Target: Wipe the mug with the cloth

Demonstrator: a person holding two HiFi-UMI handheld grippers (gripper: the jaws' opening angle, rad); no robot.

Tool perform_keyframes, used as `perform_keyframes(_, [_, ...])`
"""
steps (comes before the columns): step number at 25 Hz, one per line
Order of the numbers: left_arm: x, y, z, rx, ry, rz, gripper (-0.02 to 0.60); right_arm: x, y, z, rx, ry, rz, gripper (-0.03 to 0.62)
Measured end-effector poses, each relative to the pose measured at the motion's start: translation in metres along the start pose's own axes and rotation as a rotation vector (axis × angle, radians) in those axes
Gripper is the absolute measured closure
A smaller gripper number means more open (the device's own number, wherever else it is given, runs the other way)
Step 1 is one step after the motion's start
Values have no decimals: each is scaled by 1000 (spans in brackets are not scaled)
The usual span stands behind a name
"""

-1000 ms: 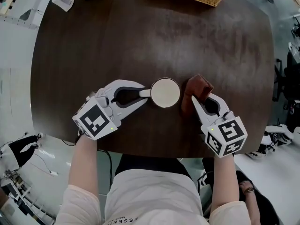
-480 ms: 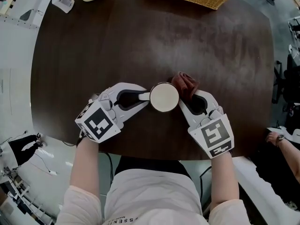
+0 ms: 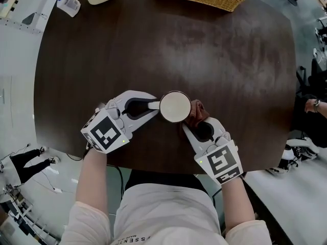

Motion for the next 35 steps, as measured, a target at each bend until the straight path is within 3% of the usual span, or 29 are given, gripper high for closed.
perform_keyframes(4, [0, 0, 1, -19, 12, -2, 502, -1, 8, -29, 25, -93, -13, 511])
perform_keyframes(6, [0, -1, 2, -30, 32, 4, 502, 3, 9, -24, 52, -78, -22, 511])
perform_keyframes(12, [2, -1, 0, -48, 97, 6, 502, 20, -3, 40, 76, 23, -34, 511])
perform_keyframes(17, [2, 0, -7, -70, 163, -8, 502, 3, -47, 76, 192, -54, -15, 511])
perform_keyframes(20, [2, 0, -10, -71, 196, -9, 502, -17, -79, 81, 258, -152, 22, 511])
perform_keyframes(22, [1, 0, -11, -74, 213, -14, 502, -29, -97, 73, 293, -264, 49, 511])
perform_keyframes(26, [1, 0, -14, -69, 237, -10, 502, -55, -116, 59, 279, -468, 50, 511])
perform_keyframes(35, [3, 1, -16, -57, 234, -7, 500, -79, -115, 40, 258, -700, -35, 516])
Point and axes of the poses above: the fingertips, and each gripper's own axes: x backward along the fingers, z to its right, y out of its underside, the point moved 3 cm from there along x, backward along the fingers, and after that the axes turned 1 degree about -z, right-handed, at the moved point
